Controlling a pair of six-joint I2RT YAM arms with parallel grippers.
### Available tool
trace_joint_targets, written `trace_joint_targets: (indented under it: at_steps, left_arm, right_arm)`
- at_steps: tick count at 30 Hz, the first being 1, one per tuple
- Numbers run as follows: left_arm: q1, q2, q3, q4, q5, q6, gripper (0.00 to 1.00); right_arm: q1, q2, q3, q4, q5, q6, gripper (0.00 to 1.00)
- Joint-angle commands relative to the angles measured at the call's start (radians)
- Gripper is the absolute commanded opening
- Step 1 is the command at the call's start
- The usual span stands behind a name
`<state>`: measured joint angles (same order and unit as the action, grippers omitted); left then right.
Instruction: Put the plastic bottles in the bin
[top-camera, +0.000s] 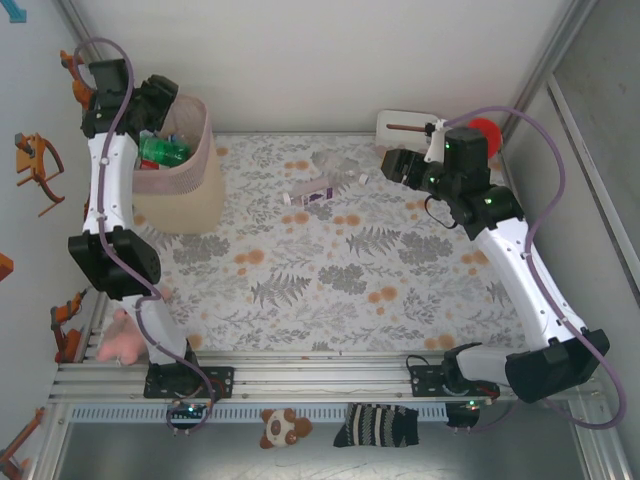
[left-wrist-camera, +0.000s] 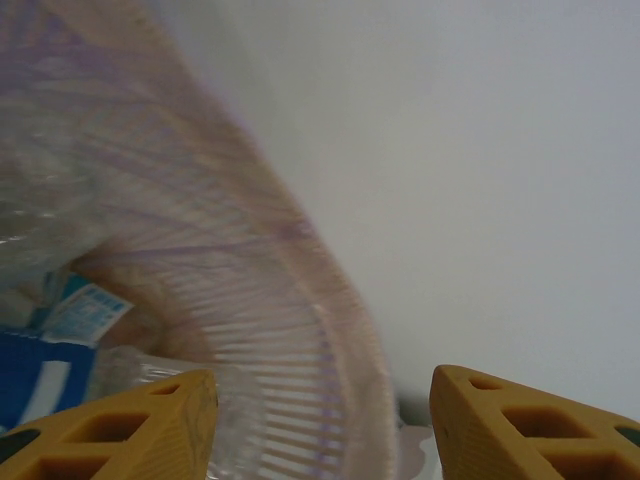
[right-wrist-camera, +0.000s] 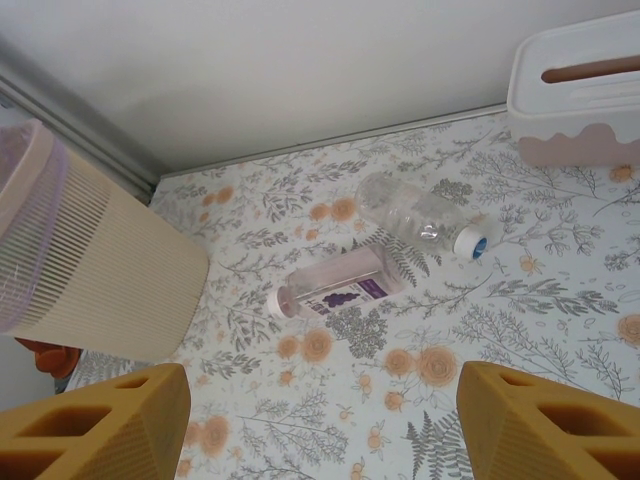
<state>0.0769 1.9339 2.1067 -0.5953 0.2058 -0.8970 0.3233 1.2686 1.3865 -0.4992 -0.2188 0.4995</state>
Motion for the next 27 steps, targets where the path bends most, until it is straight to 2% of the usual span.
trace_joint_targets:
  at_steps: [1, 10, 18, 27]
  left_arm:
    - [0.027, -0.052, -0.084, -0.031, -0.024, 0.009, 0.57]
    - [0.055, -0.112, -0.180, -0.023, 0.001, -0.002, 0.57]
    - [0.055, -0.180, -0.209, 0.135, 0.116, -0.003, 0.60]
    - [0.046, -0.294, -0.243, 0.163, 0.202, 0.054, 0.60]
  right_arm:
    - [0.004, -0.021, -0.006, -0.004, 0.006, -0.011, 0.70]
    - [0.005, -0.005, 0.012, -0.005, -0.007, -0.007, 0.69]
    - [0.004, 0.052, 0.025, -0.004, -0.022, -0.017, 0.69]
    - [0.004, 0.179, 0.067, 0.013, -0.046, -0.004, 0.69]
